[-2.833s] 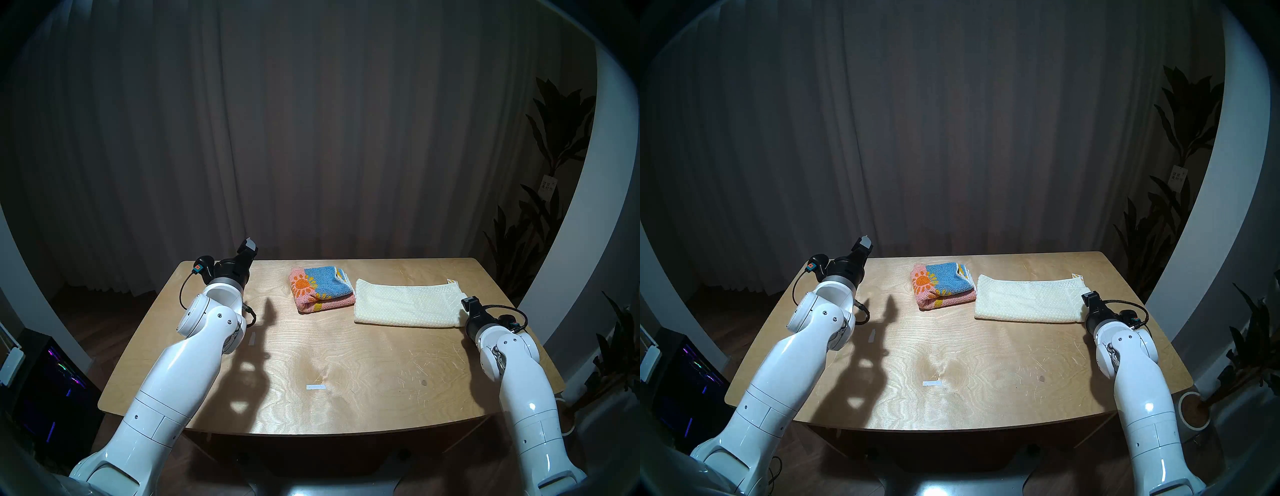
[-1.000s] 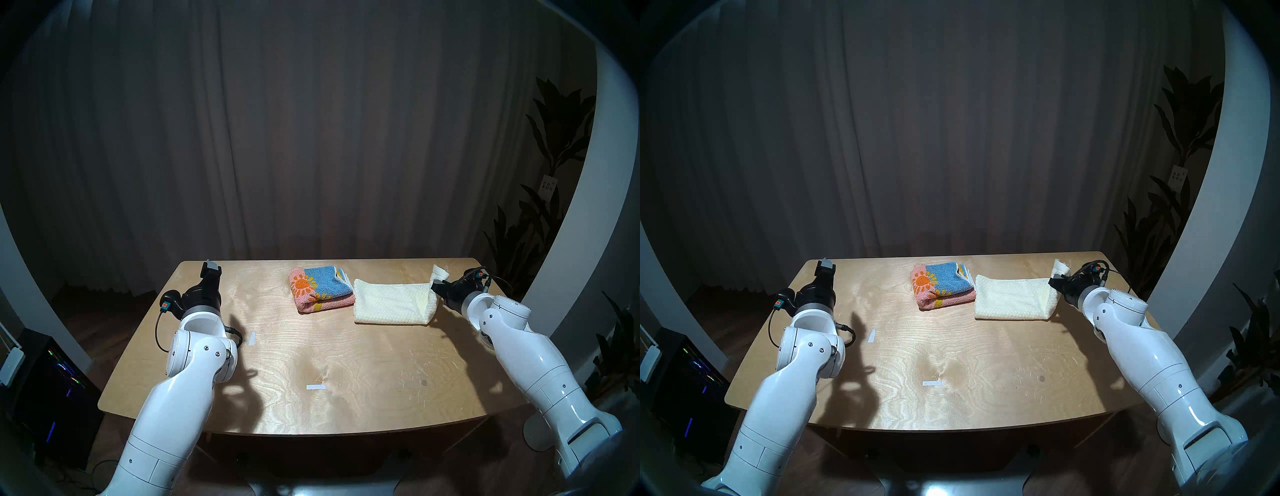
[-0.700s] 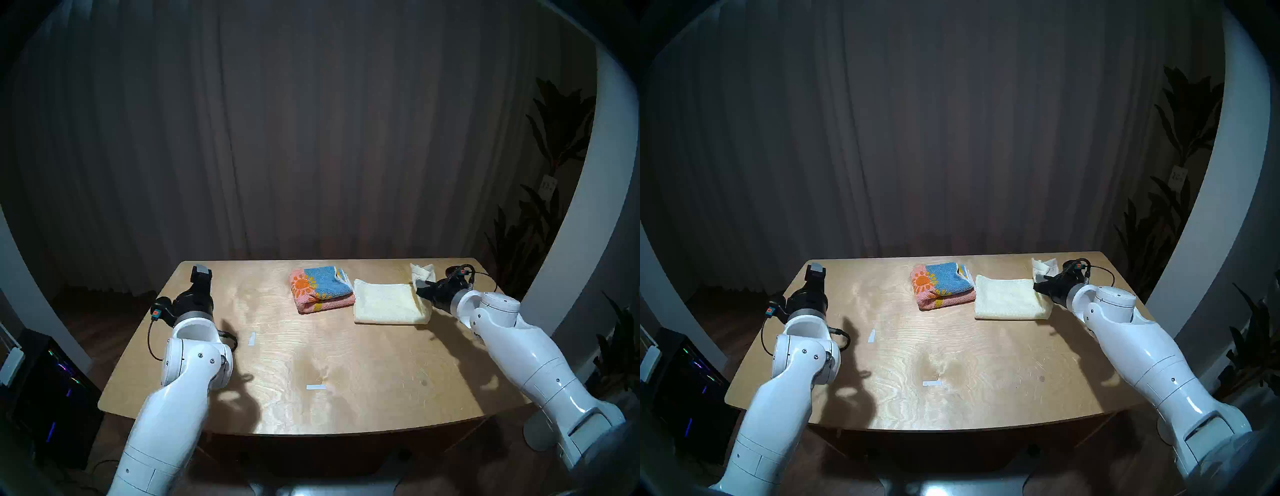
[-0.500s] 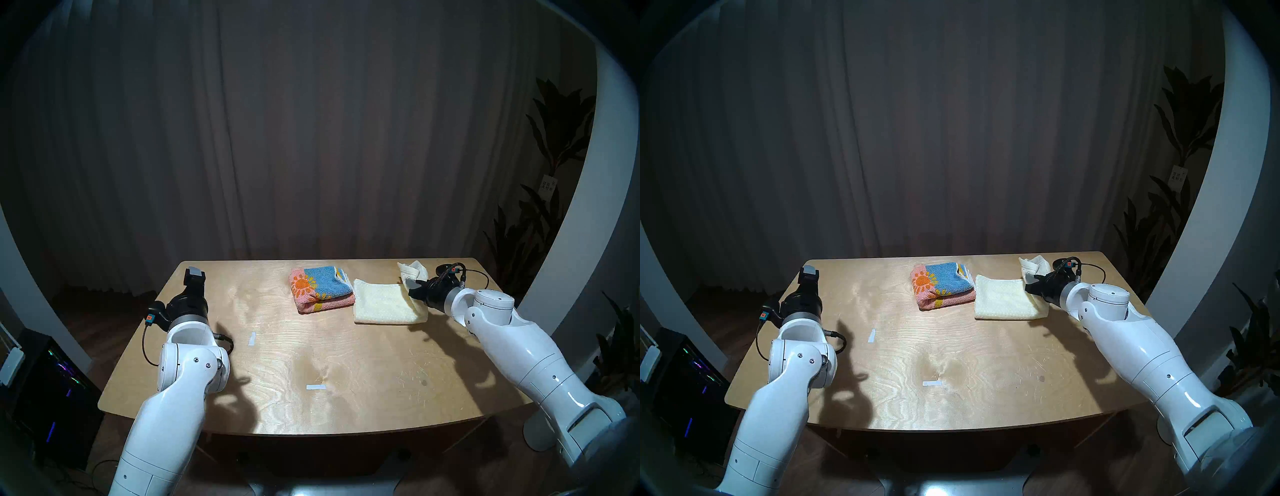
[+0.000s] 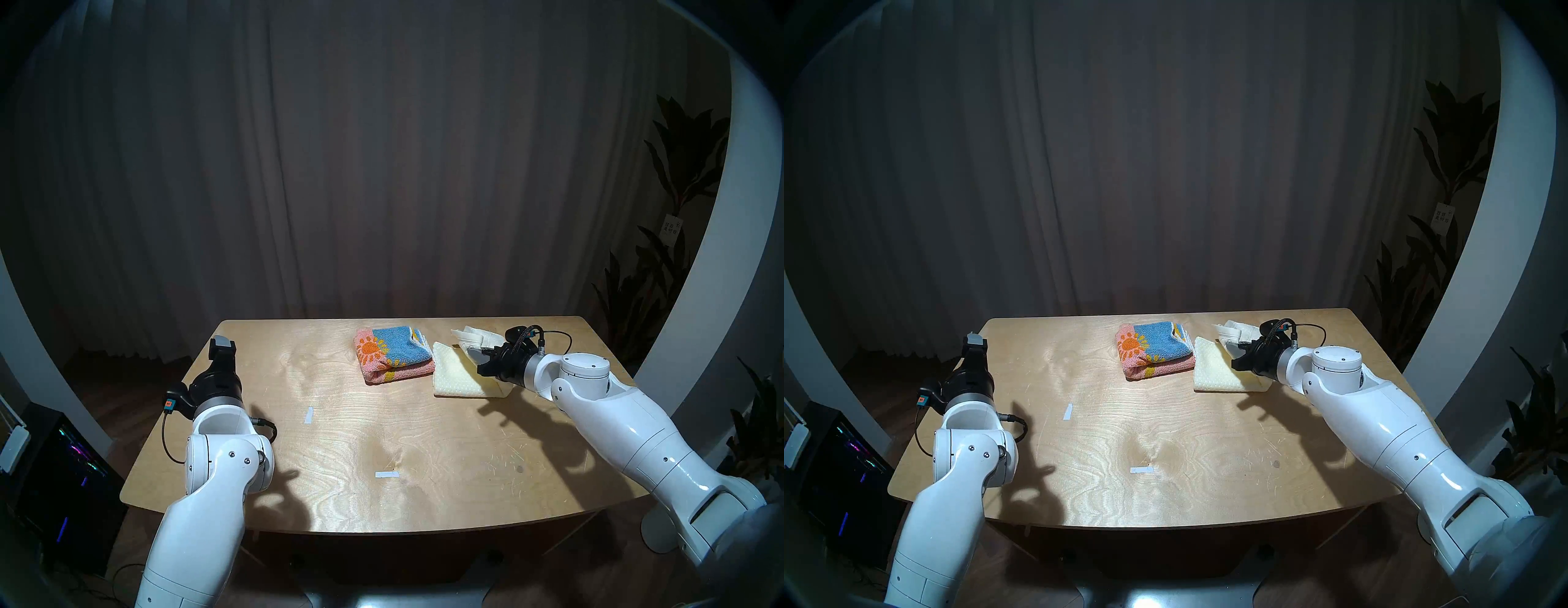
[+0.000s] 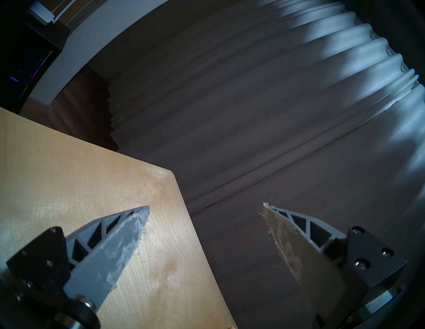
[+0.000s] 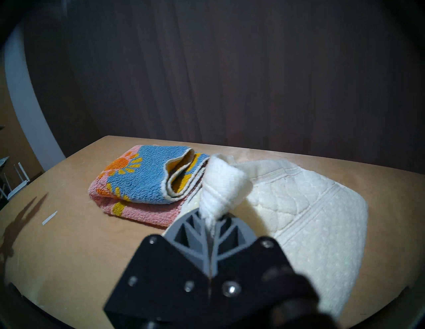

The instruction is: Fold each towel twice and stack them on table

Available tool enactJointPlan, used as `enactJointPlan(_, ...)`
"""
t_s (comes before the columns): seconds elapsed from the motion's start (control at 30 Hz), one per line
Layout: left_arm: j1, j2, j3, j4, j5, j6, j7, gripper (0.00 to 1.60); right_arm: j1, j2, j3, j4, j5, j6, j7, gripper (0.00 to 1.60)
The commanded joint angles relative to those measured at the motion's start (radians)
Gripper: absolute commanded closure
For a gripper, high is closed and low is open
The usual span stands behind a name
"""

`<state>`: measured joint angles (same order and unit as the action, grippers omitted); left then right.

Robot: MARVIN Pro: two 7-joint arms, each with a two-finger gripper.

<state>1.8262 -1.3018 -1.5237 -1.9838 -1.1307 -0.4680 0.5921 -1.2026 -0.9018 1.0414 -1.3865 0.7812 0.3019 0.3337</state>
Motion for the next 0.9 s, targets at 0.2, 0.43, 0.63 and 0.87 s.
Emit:
enactJointPlan(0.2,0.011,-0.003,-0.015,-0.030,0.013,-0.022,-0.007,0.00,0.059,0.038,-0.082,-0.001,-0.083,0.000,0.133,1.60)
enactJointPlan(0.43,0.002,-0.003,-0.008,-0.020,0.011,-0.010,-0.001,0.00,0.048,0.022,-0.095,0.021,-0.113,0.036,0.056,1.60)
enactJointPlan(0.63,-0.015,-0.001,-0.002,-0.008,0.011,-0.004,0.000,0.00,0.050,0.023,-0.100,0.025,-0.096,0.040,0.103,1.60)
enactJointPlan(0.87,-0.012,0.001,-0.002,-0.017,0.019,0.000,0.006,0.00,0.040,0.020,-0.125,0.009,-0.113,0.044,0.114,1.60)
